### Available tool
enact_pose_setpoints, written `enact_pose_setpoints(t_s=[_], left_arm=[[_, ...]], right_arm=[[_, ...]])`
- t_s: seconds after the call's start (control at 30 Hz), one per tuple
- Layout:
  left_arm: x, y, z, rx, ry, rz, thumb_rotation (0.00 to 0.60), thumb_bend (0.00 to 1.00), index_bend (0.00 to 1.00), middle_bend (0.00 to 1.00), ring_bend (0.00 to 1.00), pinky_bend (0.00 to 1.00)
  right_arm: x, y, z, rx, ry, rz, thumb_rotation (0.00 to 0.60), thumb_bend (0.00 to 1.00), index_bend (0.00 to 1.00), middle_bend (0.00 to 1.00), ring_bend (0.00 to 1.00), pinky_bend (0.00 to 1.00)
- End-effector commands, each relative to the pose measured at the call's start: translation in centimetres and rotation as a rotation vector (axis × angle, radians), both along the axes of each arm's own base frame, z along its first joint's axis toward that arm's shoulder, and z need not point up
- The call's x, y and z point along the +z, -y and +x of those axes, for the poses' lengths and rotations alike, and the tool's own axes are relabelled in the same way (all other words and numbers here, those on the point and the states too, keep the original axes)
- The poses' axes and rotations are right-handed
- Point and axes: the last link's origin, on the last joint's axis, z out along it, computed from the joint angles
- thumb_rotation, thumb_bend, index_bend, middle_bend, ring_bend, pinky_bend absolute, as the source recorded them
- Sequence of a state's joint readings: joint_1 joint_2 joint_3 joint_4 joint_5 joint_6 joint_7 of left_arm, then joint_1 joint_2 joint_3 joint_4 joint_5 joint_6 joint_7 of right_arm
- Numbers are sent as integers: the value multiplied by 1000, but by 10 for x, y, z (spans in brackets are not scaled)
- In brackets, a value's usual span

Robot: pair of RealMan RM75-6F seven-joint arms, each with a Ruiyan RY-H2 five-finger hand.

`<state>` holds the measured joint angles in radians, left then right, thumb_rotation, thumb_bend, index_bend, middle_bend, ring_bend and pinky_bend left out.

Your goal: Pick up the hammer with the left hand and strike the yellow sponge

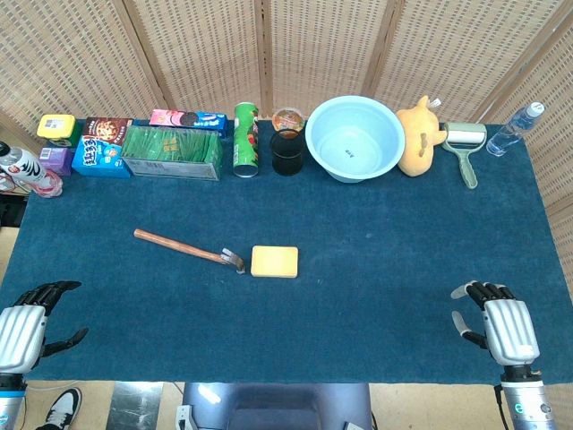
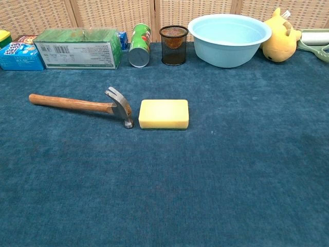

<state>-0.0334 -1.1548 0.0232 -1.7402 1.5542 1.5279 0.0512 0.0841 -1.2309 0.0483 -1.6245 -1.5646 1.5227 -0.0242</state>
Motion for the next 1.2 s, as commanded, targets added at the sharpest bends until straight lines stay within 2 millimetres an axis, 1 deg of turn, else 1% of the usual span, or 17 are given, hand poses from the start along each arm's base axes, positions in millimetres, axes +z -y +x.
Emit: enact_pose_setpoints(t_s=[0.03,0.3,0.43,0.53,0.67,0.77,0.8,0.97,1.2], left_arm=[[-2,-2,0,3,-3,-6,600,195,263,307,263,286],[-5,-5,1,-2,-12,-28,600,196,263,307,263,286],[-3,-17,4,-35,-36,-45,600,196,263,307,264,284],[-3,-33,7,-64,-50,-74,600,196,263,307,264,284],[-4,-65,16,-124,-96,-133,600,200,263,307,263,281],[-10,-94,26,-176,-124,-182,600,205,263,307,264,279],[-12,-99,28,-184,-129,-193,600,206,263,307,264,278],[-32,-134,47,-273,-175,-280,600,207,263,307,263,263],[-61,-169,56,-315,-225,-379,600,212,263,306,250,243]], right_arm=[[-1,1,-2,-8,1,3,600,380,439,433,406,340],[1,-1,-5,-19,1,-5,600,381,440,433,407,340],[3,-4,-8,-31,3,-15,600,380,440,433,407,340],[4,-6,-9,-34,9,-23,600,380,440,433,407,340],[5,-8,-11,-43,13,-31,600,380,440,433,407,340],[6,-11,-14,-54,19,-37,600,380,440,433,407,340],[7,-12,-15,-56,20,-39,600,380,440,433,407,340],[9,-15,-21,-73,25,-53,600,380,440,433,407,340],[11,-18,-26,-91,27,-69,600,380,440,433,407,341]])
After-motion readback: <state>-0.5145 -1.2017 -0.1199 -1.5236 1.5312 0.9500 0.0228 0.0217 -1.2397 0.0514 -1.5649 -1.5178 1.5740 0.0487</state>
